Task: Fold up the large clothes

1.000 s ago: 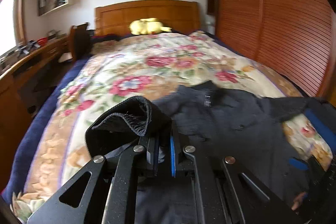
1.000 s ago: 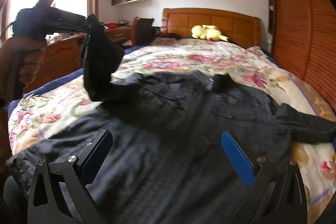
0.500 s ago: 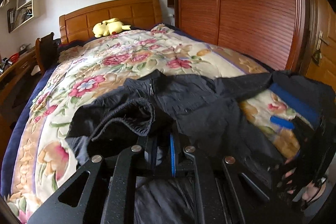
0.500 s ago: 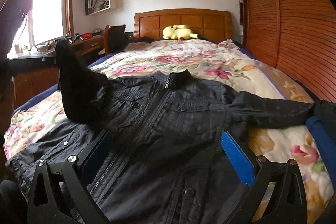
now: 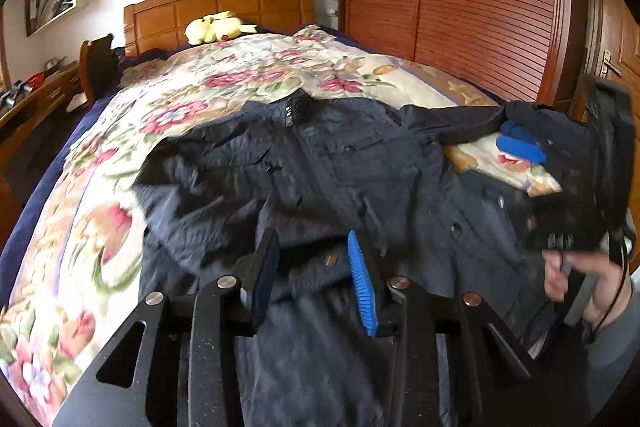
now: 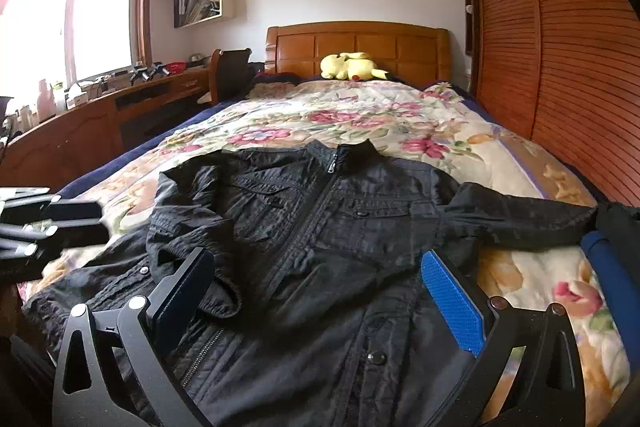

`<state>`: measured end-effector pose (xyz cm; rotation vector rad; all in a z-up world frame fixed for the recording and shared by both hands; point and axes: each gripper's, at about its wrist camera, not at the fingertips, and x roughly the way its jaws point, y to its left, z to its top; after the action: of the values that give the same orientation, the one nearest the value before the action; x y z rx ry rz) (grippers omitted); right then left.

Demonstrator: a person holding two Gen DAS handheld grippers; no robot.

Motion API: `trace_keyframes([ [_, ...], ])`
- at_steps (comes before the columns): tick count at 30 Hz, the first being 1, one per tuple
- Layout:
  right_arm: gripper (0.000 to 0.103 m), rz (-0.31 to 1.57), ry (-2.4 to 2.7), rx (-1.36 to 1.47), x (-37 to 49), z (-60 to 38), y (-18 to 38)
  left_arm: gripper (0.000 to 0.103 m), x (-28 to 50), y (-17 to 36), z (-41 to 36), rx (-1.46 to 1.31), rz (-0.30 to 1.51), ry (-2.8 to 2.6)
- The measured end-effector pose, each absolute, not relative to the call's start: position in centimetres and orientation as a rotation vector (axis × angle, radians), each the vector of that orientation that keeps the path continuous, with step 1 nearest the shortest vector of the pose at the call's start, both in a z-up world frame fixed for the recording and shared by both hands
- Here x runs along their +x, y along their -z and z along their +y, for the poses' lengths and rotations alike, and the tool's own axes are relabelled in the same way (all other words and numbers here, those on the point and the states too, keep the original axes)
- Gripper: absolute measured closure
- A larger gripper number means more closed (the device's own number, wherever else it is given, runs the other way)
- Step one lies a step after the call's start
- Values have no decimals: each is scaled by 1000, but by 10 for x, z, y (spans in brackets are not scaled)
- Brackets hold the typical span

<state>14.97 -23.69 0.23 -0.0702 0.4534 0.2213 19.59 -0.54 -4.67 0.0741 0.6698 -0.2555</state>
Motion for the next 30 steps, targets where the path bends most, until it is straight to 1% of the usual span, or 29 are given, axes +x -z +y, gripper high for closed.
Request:
trace_keyframes([
  [2,0,458,-233,-67,155,-234,-2,53,189,52,6,67,668,236],
  [4,0,466,-254,-67,161,-230,-1,48,180,58,17,64,653,221],
  [5,0,472,-267,-70,164,-226,1,40,178,60,22,57,653,214],
  [8,0,502,-298,-87,175,-213,8,31,175,68,39,26,655,196],
  [9,0,511,-309,-91,181,-207,10,29,173,70,44,21,653,186],
  [20,1,684,-434,-259,238,-135,53,28,160,83,87,-22,606,74],
  [23,5,724,-444,-299,249,-127,64,28,156,86,98,-30,602,56],
  [25,17,737,-449,-308,254,-127,66,28,155,89,101,-18,605,46],
  [26,22,740,-458,-298,256,-128,67,28,154,91,103,-18,607,43],
  [27,33,745,-464,-289,259,-129,66,28,154,92,104,-20,608,43],
  [28,51,749,-464,-276,262,-133,64,28,153,93,105,-22,609,44],
  [29,62,752,-466,-257,265,-139,63,28,153,94,106,-24,609,44],
  [30,79,751,-466,-237,268,-144,61,28,152,94,106,-26,608,45],
])
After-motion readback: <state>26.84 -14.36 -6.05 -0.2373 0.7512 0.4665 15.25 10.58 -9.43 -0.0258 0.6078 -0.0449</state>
